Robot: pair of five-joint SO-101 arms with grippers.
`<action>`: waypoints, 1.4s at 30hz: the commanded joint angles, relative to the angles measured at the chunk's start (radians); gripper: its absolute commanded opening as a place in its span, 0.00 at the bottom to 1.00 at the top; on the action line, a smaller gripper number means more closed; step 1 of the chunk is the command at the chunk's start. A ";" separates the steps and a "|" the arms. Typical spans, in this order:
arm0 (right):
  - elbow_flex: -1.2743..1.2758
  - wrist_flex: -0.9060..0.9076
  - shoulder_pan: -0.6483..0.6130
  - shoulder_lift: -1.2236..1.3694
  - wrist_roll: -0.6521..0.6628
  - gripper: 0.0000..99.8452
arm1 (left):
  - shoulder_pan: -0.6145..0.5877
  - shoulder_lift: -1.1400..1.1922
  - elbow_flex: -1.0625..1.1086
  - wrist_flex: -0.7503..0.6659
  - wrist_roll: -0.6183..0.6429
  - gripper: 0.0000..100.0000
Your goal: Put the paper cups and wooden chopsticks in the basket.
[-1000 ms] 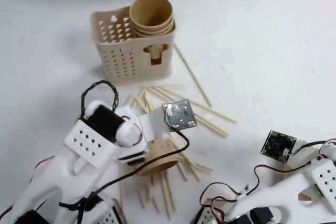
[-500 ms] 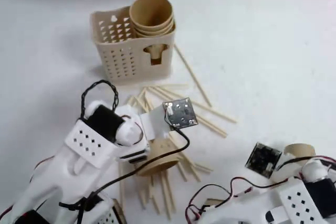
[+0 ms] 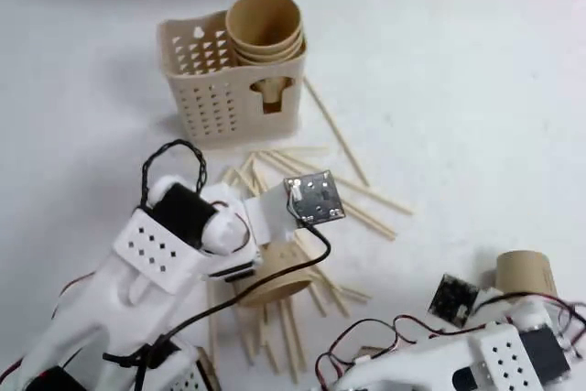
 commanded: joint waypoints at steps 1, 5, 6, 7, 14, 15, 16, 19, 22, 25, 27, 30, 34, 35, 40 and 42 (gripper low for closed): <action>-0.012 -0.016 -0.111 -0.001 -0.180 0.07 | 0.007 -0.035 -0.003 -0.005 0.005 0.15; -0.052 -0.016 -0.206 -0.001 -0.394 0.06 | 0.007 -0.035 -0.003 -0.005 0.005 0.15; -0.058 -0.016 -0.222 -0.001 -0.431 0.06 | 0.007 -0.035 -0.003 -0.005 0.005 0.15; -0.063 -0.015 -0.236 -0.001 -0.457 0.06 | 0.007 -0.035 -0.003 -0.005 0.005 0.15; -0.104 -0.010 -0.302 -0.001 -0.568 0.02 | 0.012 -0.036 -0.014 0.009 -0.005 0.15; -0.123 -0.010 -0.308 -0.001 -0.617 0.02 | 0.016 -0.036 -0.015 0.018 -0.006 0.15; -0.146 -0.010 -0.323 -0.001 -0.667 0.02 | 0.018 -0.038 -0.026 0.028 -0.008 0.15; -0.218 0.002 -0.363 0.008 -0.810 0.02 | 0.048 -0.054 -0.068 0.077 -0.008 0.16; -0.296 0.087 -0.423 0.008 -0.934 0.02 | 0.111 -0.076 -0.107 0.146 -0.008 0.16; -0.359 0.173 -0.484 0.008 -1.031 0.02 | 0.170 -0.093 -0.100 0.166 0.005 0.18; -0.377 0.205 -0.518 0.008 -1.066 0.02 | 0.183 -0.093 -0.071 0.161 0.005 0.20; -0.376 0.217 -0.542 0.008 -1.089 0.02 | 0.182 -0.094 0.002 0.110 0.005 0.20; -0.376 0.217 -0.538 0.010 -1.100 0.02 | 0.186 -0.101 0.069 0.041 0.074 0.20; -0.374 0.217 -0.538 0.010 -1.100 0.02 | 0.188 -0.101 0.078 0.018 0.112 0.20; -0.336 0.213 -0.538 0.010 -1.100 0.02 | 0.188 -0.093 0.084 -0.058 0.218 0.23; -0.327 0.213 -0.538 0.010 -1.100 0.02 | 0.186 -0.093 0.101 -0.089 0.221 0.23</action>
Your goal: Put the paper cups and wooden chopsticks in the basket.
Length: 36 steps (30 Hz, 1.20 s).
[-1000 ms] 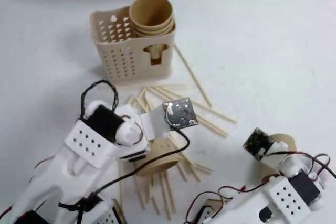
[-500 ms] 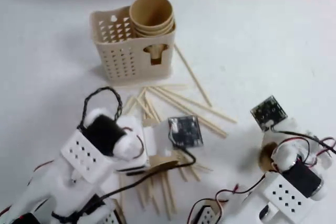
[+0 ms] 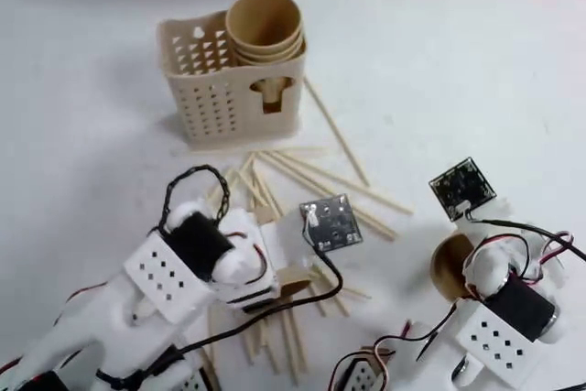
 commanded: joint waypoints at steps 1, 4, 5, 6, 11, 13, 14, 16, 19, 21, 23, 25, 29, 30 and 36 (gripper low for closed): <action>-0.003 -0.001 -0.008 -0.001 -0.012 0.02 | 0.010 -0.018 0.037 -0.086 0.035 0.23; -0.003 -0.001 -0.007 -0.001 -0.012 0.02 | 0.005 -0.018 0.137 -0.183 0.029 0.23; -0.003 0.001 -0.007 -0.001 -0.012 0.02 | 0.004 -0.018 0.169 -0.213 0.028 0.23; -0.003 0.001 -0.007 -0.001 -0.012 0.02 | 0.002 -0.018 0.198 -0.238 0.028 0.23; -0.003 0.001 -0.007 -0.001 -0.008 0.02 | -0.044 -0.024 0.253 -0.325 0.028 0.20; 0.008 -0.001 -0.007 -0.001 -0.005 0.02 | -0.062 -0.025 0.252 -0.351 0.026 0.15; 0.009 -0.001 -0.007 -0.001 -0.005 0.02 | -0.065 -0.025 0.252 -0.368 0.026 0.12; 0.018 -0.002 -0.008 -0.001 -0.005 0.02 | -0.062 -0.025 0.252 -0.384 0.026 0.07; 0.020 -0.002 -0.008 -0.001 -0.005 0.02 | -0.061 -0.025 0.233 -0.384 0.026 0.04; 0.023 -0.002 -0.008 -0.001 -0.005 0.02 | -0.067 -0.025 0.213 -0.381 0.028 0.04; 0.023 -0.002 -0.008 -0.001 -0.003 0.02 | -0.084 -0.025 0.193 -0.381 0.035 0.04; 0.023 -0.002 -0.008 -0.001 -0.003 0.02 | -0.097 -0.025 0.173 -0.381 0.035 0.04; 0.023 -0.002 -0.008 -0.001 -0.003 0.02 | -0.110 -0.025 0.164 -0.381 0.037 0.06; 0.023 -0.002 -0.010 -0.001 -0.003 0.02 | -0.110 -0.025 0.169 -0.382 0.037 0.08; 0.025 -0.002 -0.015 -0.001 -0.003 0.02 | -0.104 -0.025 0.183 -0.381 0.117 0.17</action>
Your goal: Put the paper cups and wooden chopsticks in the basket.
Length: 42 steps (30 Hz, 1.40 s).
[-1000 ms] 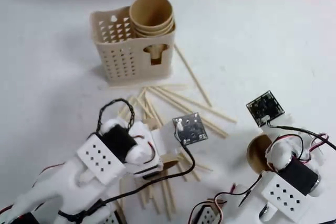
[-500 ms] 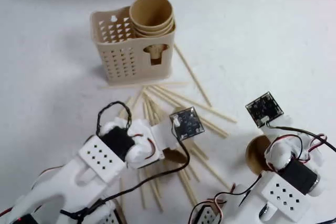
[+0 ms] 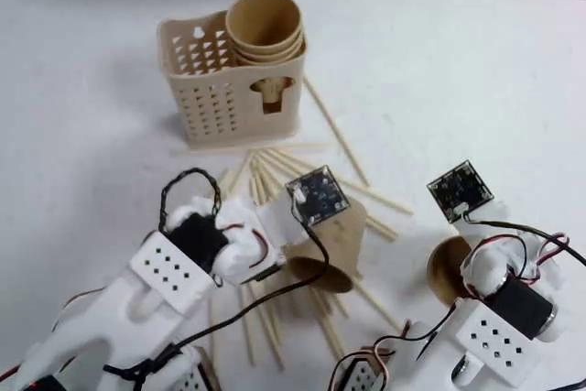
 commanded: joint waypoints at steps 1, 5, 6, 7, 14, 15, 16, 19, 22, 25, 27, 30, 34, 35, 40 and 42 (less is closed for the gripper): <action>-0.005 -0.002 -0.007 -0.001 -0.003 0.02 | -0.002 -0.019 -0.020 -0.014 0.046 0.18; -0.005 -0.002 -0.007 -0.001 -0.003 0.02 | -0.001 -0.019 -0.002 -0.023 0.046 0.19; -0.005 -0.002 -0.007 -0.001 -0.003 0.02 | 0.004 -0.019 0.005 -0.023 0.046 0.20; -0.005 -0.002 -0.007 -0.001 -0.003 0.02 | 0.018 -0.019 0.012 -0.025 0.046 0.20; -0.005 0.002 -0.008 -0.002 -0.008 0.02 | 0.130 -0.019 0.124 -0.210 0.138 0.21; -0.005 0.002 -0.008 -0.002 -0.009 0.02 | 0.142 -0.019 0.138 -0.244 0.175 0.21; -0.005 0.002 -0.008 -0.002 -0.009 0.02 | 0.153 -0.019 0.147 -0.273 0.204 0.21; -0.005 0.002 -0.007 -0.002 -0.009 0.02 | 0.189 -0.018 0.155 -0.319 0.224 0.21; -0.005 0.002 -0.005 -0.002 -0.009 0.02 | 0.231 -0.018 0.155 -0.336 0.229 0.21; -0.005 0.002 -0.005 -0.002 -0.011 0.02 | 0.257 -0.012 0.155 -0.358 0.230 0.21; -0.005 0.002 -0.005 -0.002 -0.011 0.02 | 0.262 -0.012 0.155 -0.374 0.230 0.21; -0.005 0.004 -0.007 -0.002 -0.011 0.02 | 0.257 -0.012 0.157 -0.410 0.232 0.21; -0.005 0.004 -0.007 -0.002 -0.011 0.02 | 0.257 -0.012 0.227 -0.537 0.232 0.20; -0.005 0.004 -0.007 -0.002 -0.011 0.02 | 0.257 -0.012 0.258 -0.585 0.232 0.20; -0.005 0.004 -0.007 -0.002 -0.011 0.02 | 0.257 -0.012 0.381 -0.792 0.232 0.19; -0.003 0.004 -0.007 -0.002 -0.011 0.02 | 0.257 -0.012 0.405 -0.845 0.232 0.16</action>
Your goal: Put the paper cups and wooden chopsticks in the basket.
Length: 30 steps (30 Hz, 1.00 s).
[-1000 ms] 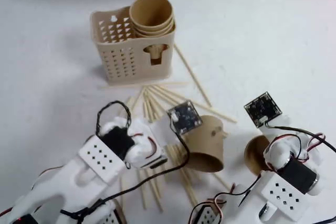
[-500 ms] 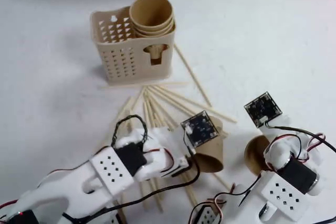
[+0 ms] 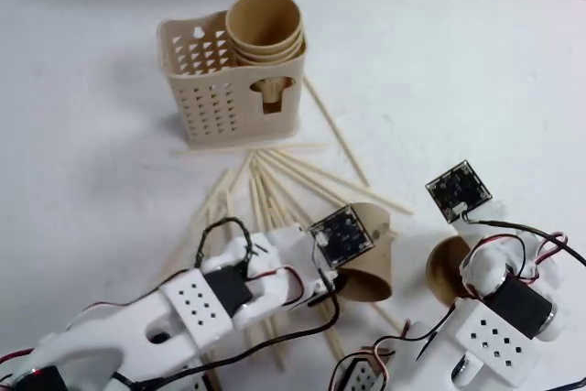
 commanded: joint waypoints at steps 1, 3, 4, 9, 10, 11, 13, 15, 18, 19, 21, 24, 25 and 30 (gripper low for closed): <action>0.002 0.004 -0.004 -0.002 -0.011 0.02 | 0.010 -0.012 0.038 -0.144 0.009 0.14; 0.018 0.004 -0.005 -0.004 -0.011 0.02 | 0.010 -0.012 0.054 -0.187 0.009 0.11; 0.028 0.004 -0.005 -0.004 -0.009 0.02 | 0.010 -0.012 0.061 -0.209 0.009 0.09; 0.046 0.002 -0.005 -0.010 -0.008 0.02 | 0.010 -0.019 0.086 -0.273 0.006 0.02; 0.043 0.002 -0.005 -0.012 -0.009 0.02 | 0.010 -0.019 0.083 -0.272 0.006 0.02; 0.040 0.002 -0.005 -0.012 -0.011 0.02 | 0.010 -0.019 0.080 -0.270 0.006 0.02; 0.029 0.002 -0.004 -0.012 -0.011 0.02 | 0.010 -0.021 0.072 -0.269 0.002 0.02; 0.020 0.002 0.001 -0.012 -0.011 0.02 | 0.005 -0.021 0.049 -0.249 0.002 0.02; 0.000 0.002 0.002 -0.012 -0.011 0.02 | -0.036 -0.039 -0.011 -0.158 0.000 0.02; -0.008 0.002 0.002 -0.012 -0.011 0.02 | -0.054 -0.062 -0.034 -0.114 0.000 0.02; -0.028 0.002 0.002 -0.012 -0.012 0.02 | -0.090 -0.127 -0.072 -0.009 0.000 0.02; -0.068 0.004 0.001 -0.012 -0.049 0.02 | -0.127 -0.257 -0.112 0.150 0.000 0.02; -0.087 0.004 -0.002 -0.012 -0.069 0.02 | -0.136 -0.309 -0.117 0.195 0.000 0.02; -0.259 0.087 -0.050 -0.005 -0.198 0.02 | -0.206 -0.591 -0.115 0.356 -0.002 0.02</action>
